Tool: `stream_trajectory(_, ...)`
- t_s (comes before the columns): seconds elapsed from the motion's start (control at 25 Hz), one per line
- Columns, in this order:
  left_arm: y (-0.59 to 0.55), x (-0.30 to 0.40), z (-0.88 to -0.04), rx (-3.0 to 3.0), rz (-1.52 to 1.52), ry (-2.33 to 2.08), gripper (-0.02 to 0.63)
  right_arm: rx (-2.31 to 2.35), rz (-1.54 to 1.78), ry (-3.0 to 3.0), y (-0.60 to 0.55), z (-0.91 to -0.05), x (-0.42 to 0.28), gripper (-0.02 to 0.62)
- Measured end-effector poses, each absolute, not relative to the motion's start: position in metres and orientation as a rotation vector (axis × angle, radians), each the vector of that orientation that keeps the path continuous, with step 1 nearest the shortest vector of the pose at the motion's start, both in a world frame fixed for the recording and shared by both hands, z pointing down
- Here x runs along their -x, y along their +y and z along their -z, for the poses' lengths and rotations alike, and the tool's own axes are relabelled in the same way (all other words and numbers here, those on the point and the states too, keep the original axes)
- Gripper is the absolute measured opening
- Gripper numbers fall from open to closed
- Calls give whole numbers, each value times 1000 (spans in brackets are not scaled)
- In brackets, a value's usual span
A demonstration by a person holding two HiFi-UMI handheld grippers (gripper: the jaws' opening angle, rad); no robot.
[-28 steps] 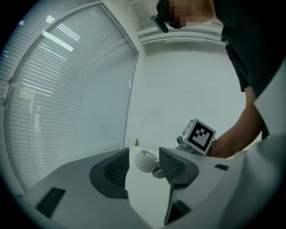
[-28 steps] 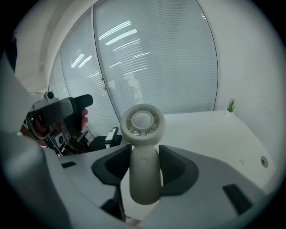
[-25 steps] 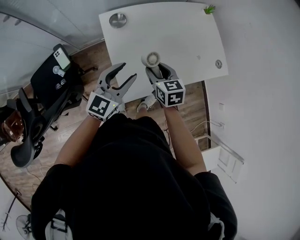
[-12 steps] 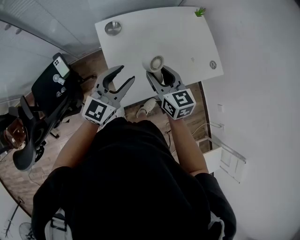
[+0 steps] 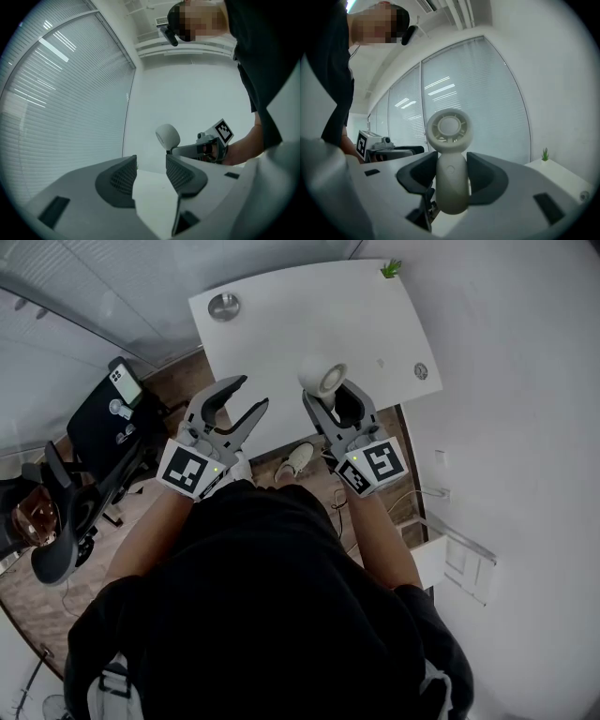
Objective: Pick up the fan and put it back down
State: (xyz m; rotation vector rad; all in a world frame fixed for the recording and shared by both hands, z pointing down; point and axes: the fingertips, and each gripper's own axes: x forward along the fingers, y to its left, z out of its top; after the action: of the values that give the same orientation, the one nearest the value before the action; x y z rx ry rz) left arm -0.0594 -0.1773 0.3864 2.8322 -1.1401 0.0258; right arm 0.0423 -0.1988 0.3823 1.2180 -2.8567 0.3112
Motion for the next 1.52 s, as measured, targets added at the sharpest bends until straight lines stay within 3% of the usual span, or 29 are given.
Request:
stream_trajectory(1.12, -178, 68, -376, -2836, -25, -1146, 196, -1260, -272, -2892, -192, -367, -38, 195)
stream_trajectory(1.52, -197, 48, -366, -2861, 60, -1150, 170, -1282, -286, -2843, -221, -364, -65, 195)
